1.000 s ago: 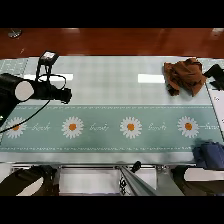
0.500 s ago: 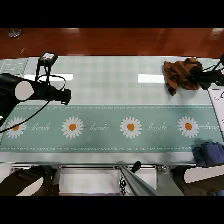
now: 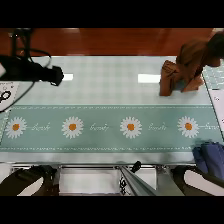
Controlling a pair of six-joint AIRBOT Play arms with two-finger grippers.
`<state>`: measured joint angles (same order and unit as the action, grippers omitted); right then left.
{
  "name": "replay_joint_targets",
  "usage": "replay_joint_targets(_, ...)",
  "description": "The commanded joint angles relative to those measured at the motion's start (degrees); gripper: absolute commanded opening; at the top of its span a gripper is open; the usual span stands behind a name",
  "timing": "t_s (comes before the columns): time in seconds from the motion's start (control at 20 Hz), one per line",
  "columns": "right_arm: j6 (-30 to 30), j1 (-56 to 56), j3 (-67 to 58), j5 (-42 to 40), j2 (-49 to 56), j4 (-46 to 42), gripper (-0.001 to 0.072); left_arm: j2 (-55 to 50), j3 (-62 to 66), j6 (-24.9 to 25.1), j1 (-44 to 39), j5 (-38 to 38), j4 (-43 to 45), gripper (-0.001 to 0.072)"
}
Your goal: Fold the shirts.
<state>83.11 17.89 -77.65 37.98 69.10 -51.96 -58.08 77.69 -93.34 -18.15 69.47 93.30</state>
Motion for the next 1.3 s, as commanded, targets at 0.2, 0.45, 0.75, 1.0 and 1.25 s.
replay_joint_targets(0.2,-4.96,-1.99,-3.63,-4.61,-30.62,9.90,0.0031,7.56,29.16,2.84,0.02,8.61,-0.07,0.0720)
replay_joint_targets(0.45,-3.32,-2.01,-5.25,5.68,-34.27,9.75,0.0031,13.49,31.39,2.82,0.02,13.16,-0.07,0.0720)
replay_joint_targets(0.75,-2.05,-3.32,-3.15,31.89,-25.14,17.31,0.0031,13.64,26.93,1.99,0.02,25.94,-0.31,0.0720)
replay_joint_targets(1.0,4.96,-36.44,4.55,21.16,-20.15,1.11,0.0031,13.57,20.74,1.70,0.02,26.01,-0.31,0.0720)
replay_joint_targets(1.25,18.27,-69.31,10.56,3.65,-2.95,-16.33,0.0033,13.84,20.52,1.44,0.02,26.40,-0.28,0.0720)
